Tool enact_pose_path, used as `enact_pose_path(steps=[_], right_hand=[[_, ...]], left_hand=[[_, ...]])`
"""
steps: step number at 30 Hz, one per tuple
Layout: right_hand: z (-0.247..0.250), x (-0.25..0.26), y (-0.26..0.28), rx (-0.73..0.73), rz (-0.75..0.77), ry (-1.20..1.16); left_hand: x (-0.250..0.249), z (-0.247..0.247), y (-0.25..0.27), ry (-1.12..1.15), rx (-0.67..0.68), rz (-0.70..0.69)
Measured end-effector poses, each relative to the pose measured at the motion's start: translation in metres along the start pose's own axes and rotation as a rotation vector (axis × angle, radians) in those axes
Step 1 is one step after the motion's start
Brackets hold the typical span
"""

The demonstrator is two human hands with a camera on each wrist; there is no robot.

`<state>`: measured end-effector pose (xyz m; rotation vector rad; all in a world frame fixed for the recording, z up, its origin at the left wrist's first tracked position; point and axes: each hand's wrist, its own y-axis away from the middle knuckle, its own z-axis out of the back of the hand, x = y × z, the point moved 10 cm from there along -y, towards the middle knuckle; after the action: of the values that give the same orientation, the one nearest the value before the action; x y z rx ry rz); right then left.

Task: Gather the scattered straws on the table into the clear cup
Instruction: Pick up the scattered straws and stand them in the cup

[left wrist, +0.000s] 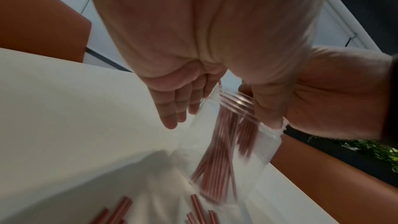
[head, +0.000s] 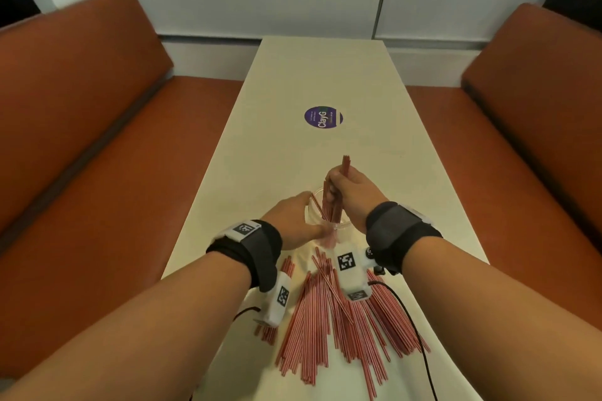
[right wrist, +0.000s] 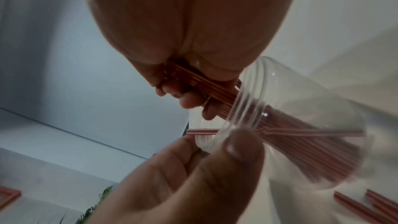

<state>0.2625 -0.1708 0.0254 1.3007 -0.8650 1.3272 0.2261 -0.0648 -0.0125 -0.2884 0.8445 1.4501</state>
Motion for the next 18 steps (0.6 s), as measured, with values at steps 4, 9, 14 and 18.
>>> enact_pose_path(steps=[4,9,14,18], right_hand=[[0.005,0.002,0.001,-0.049,0.012,-0.052],[0.012,0.016,0.003,-0.104,0.087,-0.062],[0.058,0.047,0.022,-0.258,0.243,0.018],[0.080,-0.024,0.060,-0.234,-0.046,0.459]], left_hand=[[-0.008,-0.002,0.002,0.008,-0.012,-0.044],[-0.013,0.000,0.004,-0.092,-0.009,-0.042],[0.015,0.015,0.028,-0.241,-0.069,0.122],[0.053,-0.009,0.071,-0.373,0.034,0.317]])
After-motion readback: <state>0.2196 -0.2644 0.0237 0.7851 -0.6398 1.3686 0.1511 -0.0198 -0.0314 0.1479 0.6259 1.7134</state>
